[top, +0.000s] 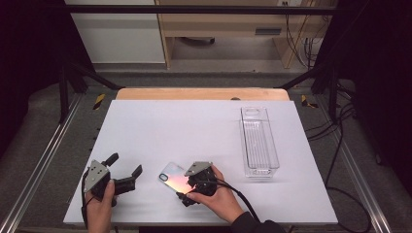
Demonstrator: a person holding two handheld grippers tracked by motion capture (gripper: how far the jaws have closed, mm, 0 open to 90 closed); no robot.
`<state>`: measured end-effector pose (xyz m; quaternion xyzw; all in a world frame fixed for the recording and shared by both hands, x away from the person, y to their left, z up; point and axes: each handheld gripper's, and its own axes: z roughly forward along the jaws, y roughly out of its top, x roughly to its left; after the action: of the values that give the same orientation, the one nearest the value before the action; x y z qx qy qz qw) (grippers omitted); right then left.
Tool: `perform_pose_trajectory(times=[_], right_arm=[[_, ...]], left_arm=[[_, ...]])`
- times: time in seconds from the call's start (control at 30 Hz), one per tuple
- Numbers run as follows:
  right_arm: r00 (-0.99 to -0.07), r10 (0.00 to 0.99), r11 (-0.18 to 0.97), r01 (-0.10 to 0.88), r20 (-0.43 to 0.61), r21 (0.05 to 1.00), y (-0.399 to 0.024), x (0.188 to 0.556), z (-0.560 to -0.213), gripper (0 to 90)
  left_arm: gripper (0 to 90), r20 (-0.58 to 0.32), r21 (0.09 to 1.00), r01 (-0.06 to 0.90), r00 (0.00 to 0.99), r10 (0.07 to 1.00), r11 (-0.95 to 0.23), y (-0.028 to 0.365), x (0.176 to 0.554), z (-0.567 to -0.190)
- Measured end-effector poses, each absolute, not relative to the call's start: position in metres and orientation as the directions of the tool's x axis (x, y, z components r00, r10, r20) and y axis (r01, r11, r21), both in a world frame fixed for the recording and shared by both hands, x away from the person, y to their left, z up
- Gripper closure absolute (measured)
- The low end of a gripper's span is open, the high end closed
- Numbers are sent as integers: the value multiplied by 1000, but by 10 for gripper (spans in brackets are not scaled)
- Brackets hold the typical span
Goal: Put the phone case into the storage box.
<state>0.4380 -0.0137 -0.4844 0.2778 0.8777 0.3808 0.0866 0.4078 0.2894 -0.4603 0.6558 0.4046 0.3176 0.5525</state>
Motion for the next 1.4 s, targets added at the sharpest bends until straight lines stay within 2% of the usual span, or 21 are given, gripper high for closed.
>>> perform_pose_trajectory(times=[0.27, 1.0, 1.4], right_arm=[[-817, 573, 543, 443, 71, 713, -13, 439, -486, 54], [-822, 568, 567, 423, 36, 707, -10, 434, -489, 53], [-823, 568, 594, 402, -10, 697, -9, 431, -488, 98]], left_arm=[[15, -34, 982, 182, 469, 882, -59, 290, 408, -460], [15, -34, 982, 182, 470, 882, -59, 290, 408, -460], [15, -33, 982, 181, 471, 882, -59, 289, 408, -460]])
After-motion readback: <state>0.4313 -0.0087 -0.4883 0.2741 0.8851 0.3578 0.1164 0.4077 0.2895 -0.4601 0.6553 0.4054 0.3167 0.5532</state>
